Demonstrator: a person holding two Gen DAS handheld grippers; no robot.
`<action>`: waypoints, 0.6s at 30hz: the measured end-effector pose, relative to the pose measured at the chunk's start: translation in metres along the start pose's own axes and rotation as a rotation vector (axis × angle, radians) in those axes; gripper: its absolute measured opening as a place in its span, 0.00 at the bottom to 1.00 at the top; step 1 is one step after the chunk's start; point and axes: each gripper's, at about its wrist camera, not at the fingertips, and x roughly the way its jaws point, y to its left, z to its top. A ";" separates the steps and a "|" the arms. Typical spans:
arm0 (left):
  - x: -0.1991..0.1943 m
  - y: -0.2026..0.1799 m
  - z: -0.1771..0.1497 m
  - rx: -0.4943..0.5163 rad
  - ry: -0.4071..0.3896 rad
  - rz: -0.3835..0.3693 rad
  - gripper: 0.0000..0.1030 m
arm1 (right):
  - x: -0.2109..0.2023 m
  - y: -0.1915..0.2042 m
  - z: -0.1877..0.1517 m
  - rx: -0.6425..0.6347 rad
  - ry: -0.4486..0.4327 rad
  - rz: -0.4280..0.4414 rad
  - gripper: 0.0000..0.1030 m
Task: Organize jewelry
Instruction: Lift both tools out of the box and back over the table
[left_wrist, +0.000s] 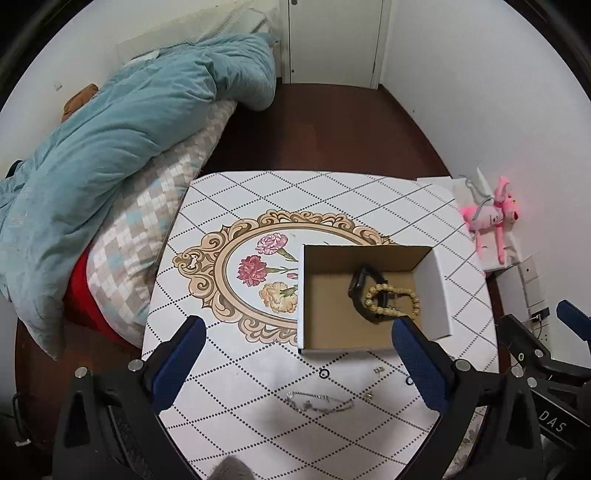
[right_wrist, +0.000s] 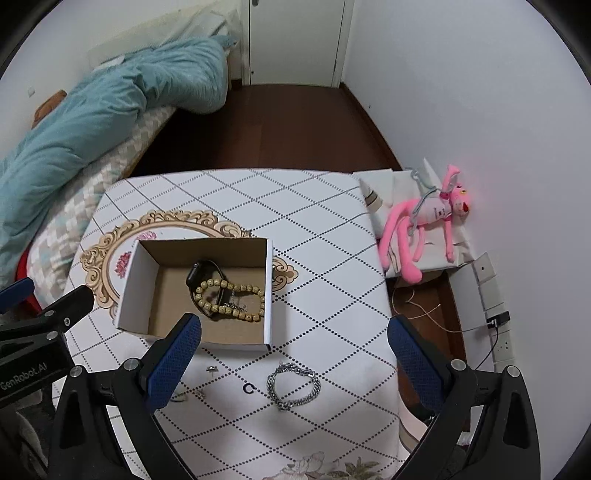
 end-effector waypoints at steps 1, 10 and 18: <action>-0.006 0.000 -0.002 0.000 -0.008 -0.005 1.00 | -0.006 -0.001 -0.001 0.004 -0.008 0.003 0.99; -0.038 0.003 -0.014 -0.004 -0.057 0.030 1.00 | -0.054 -0.008 -0.013 0.058 -0.094 0.047 0.99; -0.007 0.010 -0.046 0.016 -0.046 0.112 1.00 | -0.014 -0.032 -0.047 0.148 -0.006 0.035 0.99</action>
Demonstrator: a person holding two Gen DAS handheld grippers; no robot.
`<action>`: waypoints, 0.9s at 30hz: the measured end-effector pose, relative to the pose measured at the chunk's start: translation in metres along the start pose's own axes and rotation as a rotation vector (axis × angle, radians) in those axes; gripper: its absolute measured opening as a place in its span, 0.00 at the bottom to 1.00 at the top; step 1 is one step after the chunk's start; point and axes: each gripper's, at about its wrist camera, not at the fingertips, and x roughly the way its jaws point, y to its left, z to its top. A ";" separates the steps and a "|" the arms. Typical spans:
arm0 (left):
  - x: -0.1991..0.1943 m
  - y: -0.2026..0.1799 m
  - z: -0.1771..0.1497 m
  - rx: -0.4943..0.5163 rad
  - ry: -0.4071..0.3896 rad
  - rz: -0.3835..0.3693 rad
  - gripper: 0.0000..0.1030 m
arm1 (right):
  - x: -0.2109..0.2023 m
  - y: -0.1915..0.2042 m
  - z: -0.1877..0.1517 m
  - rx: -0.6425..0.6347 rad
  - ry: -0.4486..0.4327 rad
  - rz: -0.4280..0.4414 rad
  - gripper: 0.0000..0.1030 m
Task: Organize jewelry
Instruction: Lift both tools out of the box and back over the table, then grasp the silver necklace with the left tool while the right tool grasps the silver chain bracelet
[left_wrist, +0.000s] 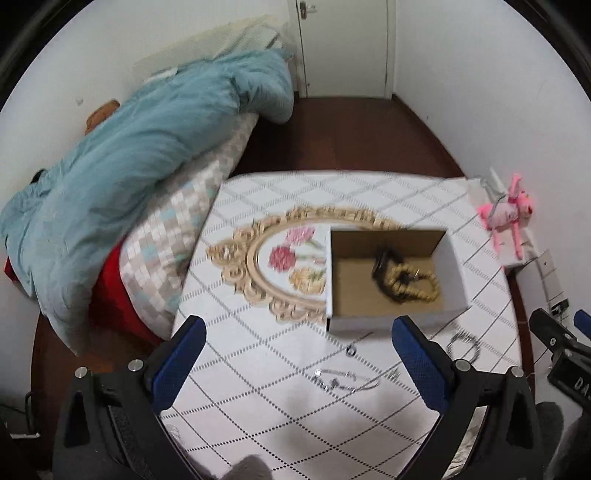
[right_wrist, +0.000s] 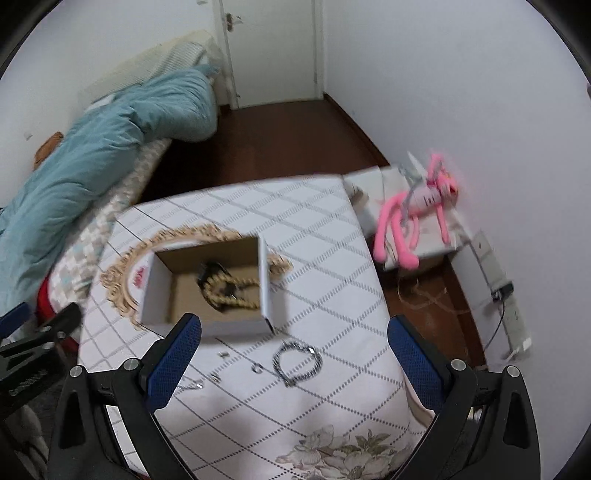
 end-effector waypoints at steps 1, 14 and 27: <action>0.010 0.001 -0.006 0.000 0.020 0.006 1.00 | 0.010 -0.005 -0.004 0.013 0.018 0.001 0.99; 0.108 0.015 -0.077 -0.060 0.274 -0.066 0.99 | 0.129 -0.051 -0.065 0.154 0.201 -0.033 0.80; 0.104 0.018 -0.103 -0.079 0.301 -0.156 0.98 | 0.146 -0.023 -0.070 0.070 0.187 -0.039 0.08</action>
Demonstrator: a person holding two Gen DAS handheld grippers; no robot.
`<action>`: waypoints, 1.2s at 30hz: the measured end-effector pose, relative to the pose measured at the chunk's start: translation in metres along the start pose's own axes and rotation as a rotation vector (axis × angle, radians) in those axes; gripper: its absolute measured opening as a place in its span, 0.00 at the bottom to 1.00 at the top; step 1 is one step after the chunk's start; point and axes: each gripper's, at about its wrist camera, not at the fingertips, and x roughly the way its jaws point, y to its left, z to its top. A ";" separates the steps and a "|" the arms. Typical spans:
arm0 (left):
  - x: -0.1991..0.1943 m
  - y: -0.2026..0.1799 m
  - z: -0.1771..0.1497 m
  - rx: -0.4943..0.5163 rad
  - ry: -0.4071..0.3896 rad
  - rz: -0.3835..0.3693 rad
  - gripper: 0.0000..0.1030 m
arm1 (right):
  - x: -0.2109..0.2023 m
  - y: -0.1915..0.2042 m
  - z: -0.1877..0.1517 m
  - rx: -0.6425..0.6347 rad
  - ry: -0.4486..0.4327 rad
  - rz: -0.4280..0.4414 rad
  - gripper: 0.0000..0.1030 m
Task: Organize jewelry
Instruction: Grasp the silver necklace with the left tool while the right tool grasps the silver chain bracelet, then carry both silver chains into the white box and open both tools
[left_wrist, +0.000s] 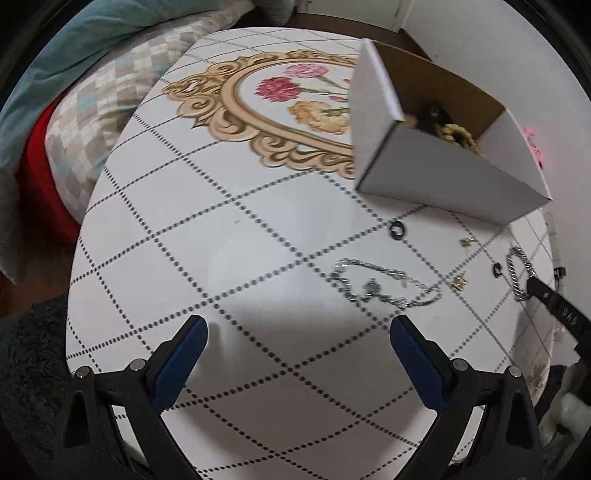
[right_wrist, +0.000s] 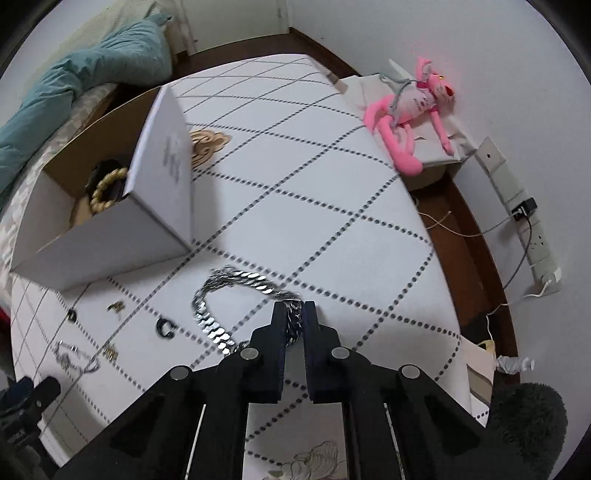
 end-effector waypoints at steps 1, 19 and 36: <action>-0.001 -0.005 -0.001 0.017 -0.006 -0.004 0.98 | -0.001 0.000 -0.004 -0.008 0.008 0.013 0.08; 0.008 -0.077 0.004 0.186 -0.078 0.030 0.06 | -0.014 -0.004 -0.029 0.008 0.028 0.052 0.08; -0.049 -0.023 0.037 0.054 -0.141 -0.149 0.02 | -0.054 -0.002 -0.022 0.051 -0.031 0.238 0.08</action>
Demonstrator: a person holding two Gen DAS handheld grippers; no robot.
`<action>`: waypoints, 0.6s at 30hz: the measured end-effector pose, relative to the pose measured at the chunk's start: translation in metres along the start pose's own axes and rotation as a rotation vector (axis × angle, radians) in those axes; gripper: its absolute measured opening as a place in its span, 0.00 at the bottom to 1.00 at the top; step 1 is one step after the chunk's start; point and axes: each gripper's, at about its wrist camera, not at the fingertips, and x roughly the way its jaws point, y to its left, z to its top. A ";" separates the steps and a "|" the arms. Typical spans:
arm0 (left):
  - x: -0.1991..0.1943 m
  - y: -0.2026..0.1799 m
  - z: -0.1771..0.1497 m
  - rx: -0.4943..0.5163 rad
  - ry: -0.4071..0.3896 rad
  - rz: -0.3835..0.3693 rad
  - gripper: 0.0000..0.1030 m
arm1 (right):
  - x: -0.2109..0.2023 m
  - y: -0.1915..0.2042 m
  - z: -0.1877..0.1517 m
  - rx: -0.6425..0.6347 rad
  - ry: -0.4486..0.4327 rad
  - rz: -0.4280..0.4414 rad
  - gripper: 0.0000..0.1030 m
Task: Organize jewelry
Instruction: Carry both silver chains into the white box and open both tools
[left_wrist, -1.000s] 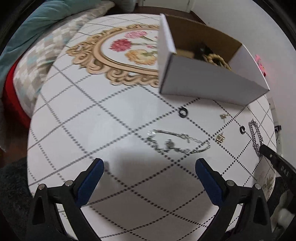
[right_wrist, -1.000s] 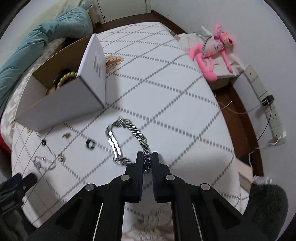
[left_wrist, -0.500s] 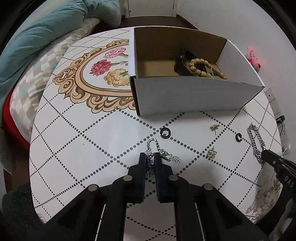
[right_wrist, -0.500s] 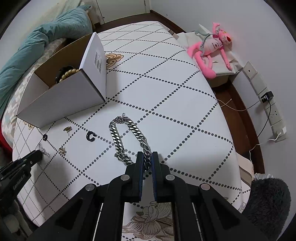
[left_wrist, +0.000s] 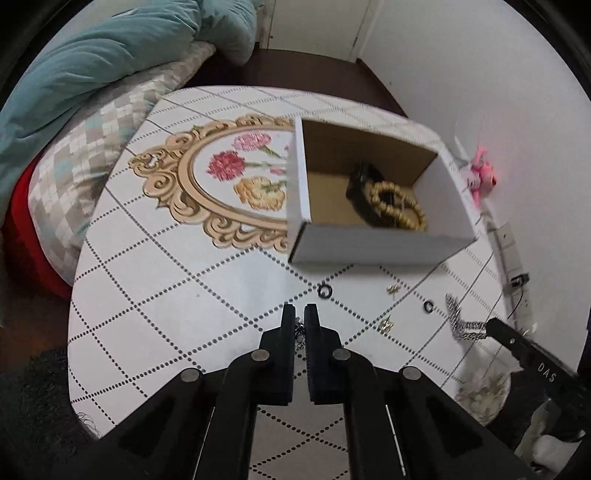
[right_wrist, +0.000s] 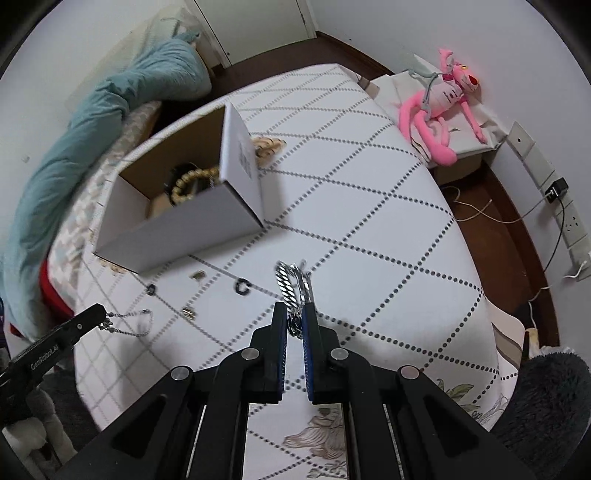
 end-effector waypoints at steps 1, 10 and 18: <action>-0.002 0.004 0.005 -0.006 -0.005 -0.008 0.02 | -0.004 0.002 0.002 -0.001 -0.007 0.009 0.08; -0.051 -0.007 0.041 -0.002 -0.091 -0.103 0.02 | -0.042 0.023 0.028 -0.042 -0.050 0.114 0.08; -0.075 -0.031 0.094 0.055 -0.157 -0.165 0.02 | -0.086 0.064 0.076 -0.138 -0.122 0.226 0.08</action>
